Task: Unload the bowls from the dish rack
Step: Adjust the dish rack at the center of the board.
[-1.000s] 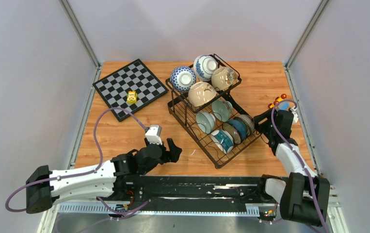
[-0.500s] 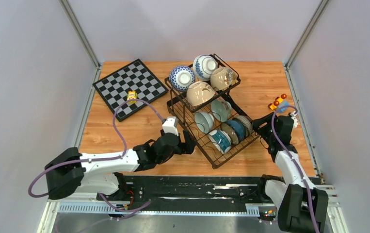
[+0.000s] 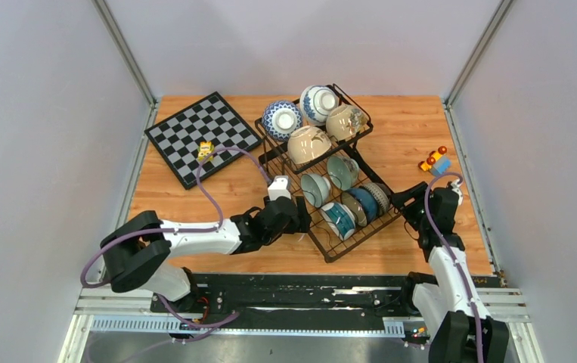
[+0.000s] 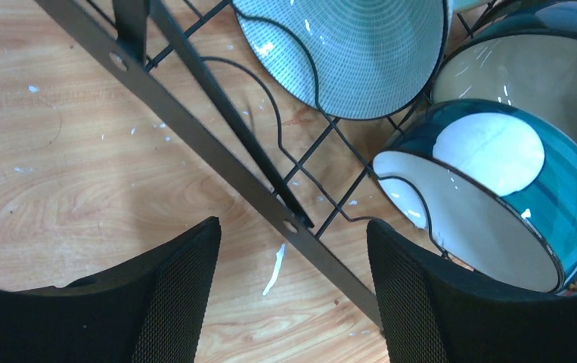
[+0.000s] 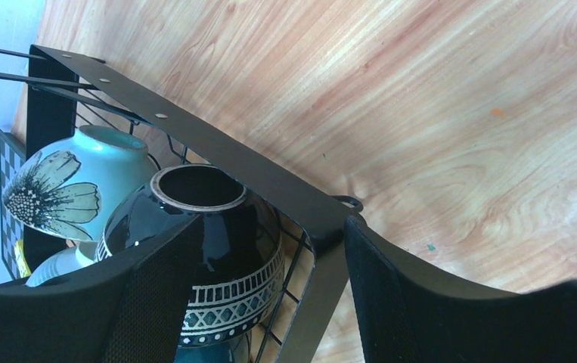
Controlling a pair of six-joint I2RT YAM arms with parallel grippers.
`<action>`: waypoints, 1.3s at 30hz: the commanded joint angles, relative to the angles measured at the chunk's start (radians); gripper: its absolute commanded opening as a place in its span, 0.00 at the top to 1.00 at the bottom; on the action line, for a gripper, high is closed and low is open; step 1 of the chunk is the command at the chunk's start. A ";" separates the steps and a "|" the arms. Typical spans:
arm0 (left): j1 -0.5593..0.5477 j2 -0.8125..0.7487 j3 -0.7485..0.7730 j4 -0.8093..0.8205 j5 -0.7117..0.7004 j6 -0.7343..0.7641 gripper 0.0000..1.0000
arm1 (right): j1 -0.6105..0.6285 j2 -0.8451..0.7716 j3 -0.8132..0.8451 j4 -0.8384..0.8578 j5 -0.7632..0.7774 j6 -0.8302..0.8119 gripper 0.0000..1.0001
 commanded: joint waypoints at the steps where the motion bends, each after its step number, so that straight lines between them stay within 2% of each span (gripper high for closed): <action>1: 0.007 0.040 0.064 -0.061 -0.045 0.022 0.30 | 0.005 -0.029 -0.046 -0.118 -0.111 -0.001 0.29; 8: 0.007 0.097 0.104 -0.085 -0.024 0.059 0.51 | 0.006 -0.076 -0.057 -0.151 -0.106 -0.009 0.28; 16: 0.006 0.105 0.104 -0.110 -0.019 0.096 0.63 | 0.006 -0.095 0.011 -0.204 -0.064 -0.026 0.16; 21: 0.006 0.095 0.100 -0.123 -0.018 0.115 0.67 | 0.006 -0.080 0.087 -0.223 -0.014 -0.040 0.11; 26: 0.006 0.084 0.094 -0.131 -0.009 0.145 0.75 | 0.005 -0.038 0.184 -0.225 0.011 -0.050 0.10; 30: 0.006 0.082 0.103 -0.132 0.016 0.189 0.86 | 0.006 -0.016 0.248 -0.238 -0.024 -0.074 0.10; 33: 0.006 0.093 0.121 -0.129 0.047 0.239 0.99 | 0.023 -0.035 0.288 -0.267 -0.064 -0.101 0.11; 39: -0.022 0.136 0.164 -0.110 0.118 0.381 1.00 | 0.120 -0.130 0.356 -0.357 -0.057 -0.171 0.12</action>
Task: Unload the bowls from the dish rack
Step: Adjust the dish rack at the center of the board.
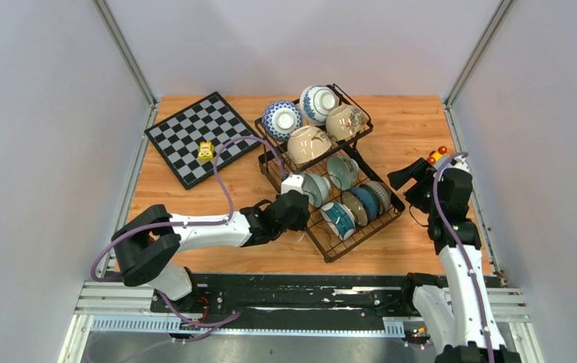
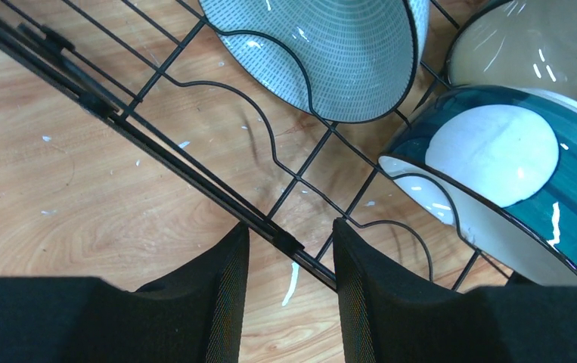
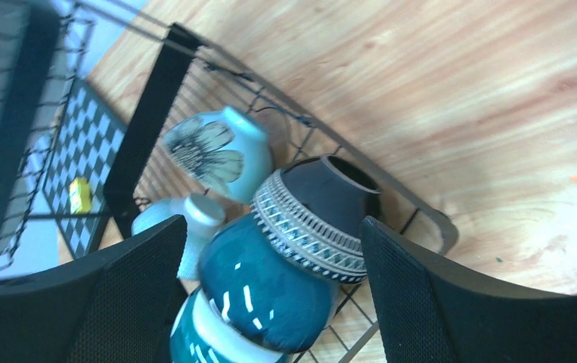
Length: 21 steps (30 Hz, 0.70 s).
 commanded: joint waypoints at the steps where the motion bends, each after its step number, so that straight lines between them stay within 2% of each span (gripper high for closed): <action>1: -0.030 0.053 0.037 0.002 0.098 0.243 1.00 | 0.076 -0.073 0.070 -0.126 -0.008 -0.088 0.12; 12: -0.042 0.116 0.051 0.046 0.177 0.302 1.00 | 0.191 -0.251 0.062 -0.246 0.013 -0.108 0.12; 21: -0.039 0.163 0.104 0.050 0.164 0.392 1.00 | 0.207 -0.279 0.030 -0.277 0.036 -0.125 0.12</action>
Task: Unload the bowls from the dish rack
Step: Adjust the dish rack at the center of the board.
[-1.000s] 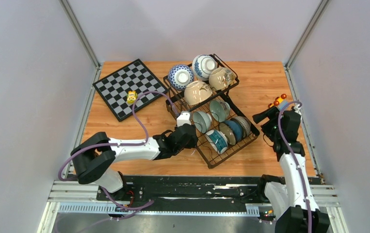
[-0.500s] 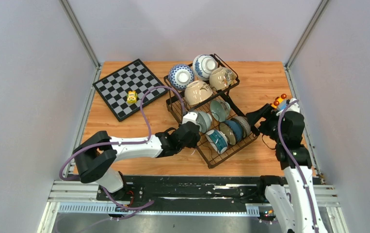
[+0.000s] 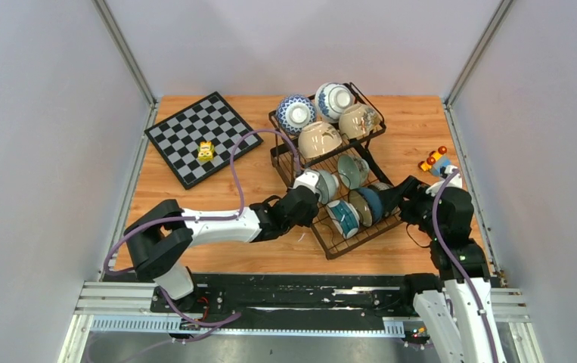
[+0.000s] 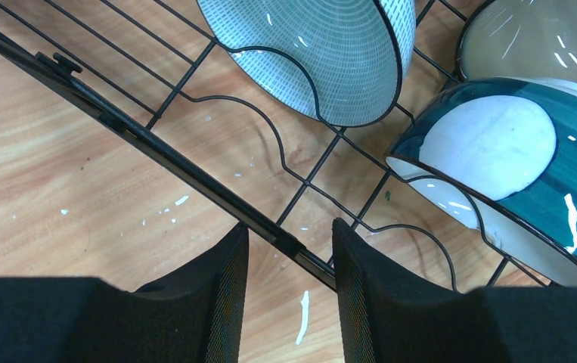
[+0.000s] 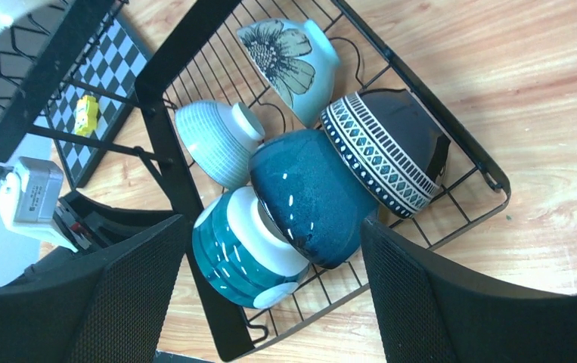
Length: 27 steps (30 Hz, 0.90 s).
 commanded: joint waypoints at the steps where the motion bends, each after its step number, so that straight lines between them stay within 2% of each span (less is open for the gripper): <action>1: -0.027 0.085 0.020 0.035 0.169 0.187 1.00 | 0.023 -0.020 -0.018 -0.044 0.021 -0.020 0.12; 9: 0.032 0.113 0.024 0.054 0.185 0.153 1.00 | 0.039 -0.022 -0.016 -0.044 0.008 -0.026 0.12; 16: 0.107 0.117 0.054 0.035 0.179 0.126 1.00 | 0.084 0.014 0.001 0.004 -0.043 -0.103 0.13; 27: 0.214 0.155 0.115 -0.083 0.086 0.066 1.00 | 0.156 0.067 0.010 0.083 -0.152 -0.168 0.14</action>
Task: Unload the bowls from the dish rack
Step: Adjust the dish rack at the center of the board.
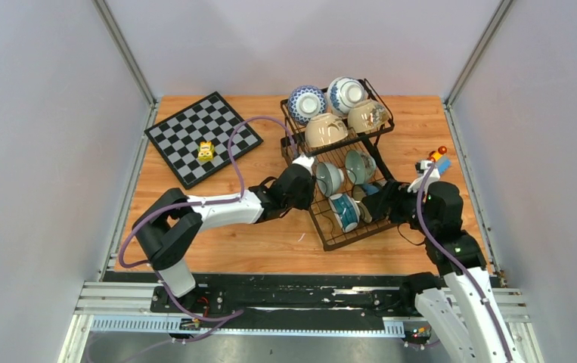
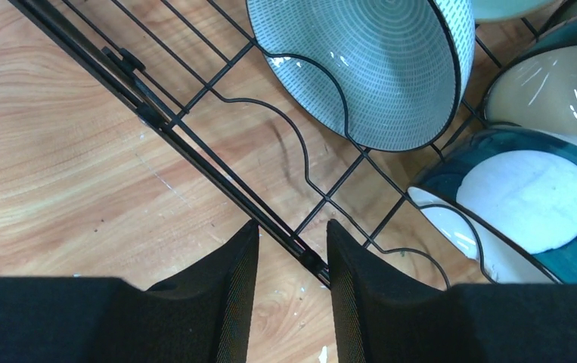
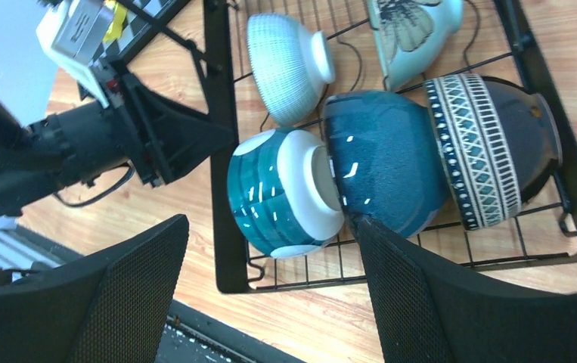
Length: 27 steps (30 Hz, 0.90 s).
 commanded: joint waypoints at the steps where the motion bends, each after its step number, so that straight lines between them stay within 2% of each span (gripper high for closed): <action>1: 0.069 0.070 0.012 -0.097 -0.072 0.021 1.00 | 0.047 0.007 0.011 0.065 -0.074 -0.038 0.14; 6: 0.105 0.079 0.007 -0.108 -0.110 -0.001 1.00 | 0.096 0.004 -0.013 0.114 -0.099 -0.018 0.14; 15: 0.162 0.108 0.051 -0.149 -0.146 0.021 1.00 | 0.145 -0.022 -0.019 0.088 -0.078 -0.047 0.14; 27: 0.258 0.136 0.109 -0.158 -0.125 0.021 1.00 | 0.184 -0.096 -0.114 0.094 -0.054 -0.048 0.13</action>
